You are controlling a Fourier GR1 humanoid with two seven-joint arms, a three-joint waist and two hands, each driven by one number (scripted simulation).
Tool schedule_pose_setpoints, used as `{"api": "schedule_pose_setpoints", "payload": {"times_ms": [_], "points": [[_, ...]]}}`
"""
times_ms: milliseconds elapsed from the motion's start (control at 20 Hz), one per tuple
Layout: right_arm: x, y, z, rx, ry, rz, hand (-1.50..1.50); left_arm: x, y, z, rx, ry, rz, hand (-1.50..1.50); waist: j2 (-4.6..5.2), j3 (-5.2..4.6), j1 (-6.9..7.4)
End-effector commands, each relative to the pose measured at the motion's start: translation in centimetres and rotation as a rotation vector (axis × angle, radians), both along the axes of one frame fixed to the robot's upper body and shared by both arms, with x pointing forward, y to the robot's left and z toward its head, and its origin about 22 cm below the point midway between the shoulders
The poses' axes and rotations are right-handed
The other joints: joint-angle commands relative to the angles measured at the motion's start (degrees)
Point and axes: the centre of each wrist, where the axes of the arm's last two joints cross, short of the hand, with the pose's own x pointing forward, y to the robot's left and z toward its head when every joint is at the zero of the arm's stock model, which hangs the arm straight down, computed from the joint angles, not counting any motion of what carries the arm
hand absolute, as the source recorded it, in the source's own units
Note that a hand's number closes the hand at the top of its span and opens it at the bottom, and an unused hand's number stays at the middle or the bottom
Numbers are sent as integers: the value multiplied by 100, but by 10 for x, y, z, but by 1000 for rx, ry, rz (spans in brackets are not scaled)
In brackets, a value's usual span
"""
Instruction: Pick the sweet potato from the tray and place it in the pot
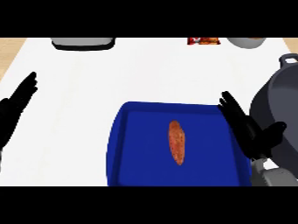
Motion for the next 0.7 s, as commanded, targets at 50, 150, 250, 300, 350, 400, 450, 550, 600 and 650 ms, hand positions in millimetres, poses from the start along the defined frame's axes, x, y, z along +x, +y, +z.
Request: {"api": "schedule_pose_setpoints", "payload": {"times_ms": [50, 150, 250, 300, 350, 400, 450, 550, 600, 650], "points": [[38, 4, 4, 19, -143, 77, 150, -5, -18, 2, -109, -67, 33, 0, 57, -96, 87], [65, 3, 35, -1, -257, 158, 150, 18, -26, 21, -213, -150, 73, 0, 104, -89, 161], [84, -2, 64, -16, -383, 223, 150, 22, -36, 25, -322, -220, 95, 0, 137, -89, 269], [74, -23, 103, -525, -499, 311, 150, 14, -33, 11, -264, -129, 53, 0, -104, -283, 333], [72, -25, 69, -555, -460, 248, 150, 17, -40, 13, -336, -152, 61, 0, 120, -129, 296], [78, -7, 30, -399, -444, 149, -150, 15, -51, 18, -391, -172, 59, 0, 148, -87, 339], [78, -10, 10, -325, -470, 163, -150, 23, -43, 21, -376, -168, 68, 0, 169, -82, 252], [75, -27, -6, -244, -539, 173, -150, 20, -35, 22, -391, -170, 94, 0, 133, -84, 193], [81, -6, -8, -206, -585, 218, -150, 18, -47, 13, -388, -164, 91, 0, 125, -86, 181], [83, -25, -7, -209, -608, 247, -150, 21, -55, 12, -396, -159, 108, 0, 121, -87, 126]]}}
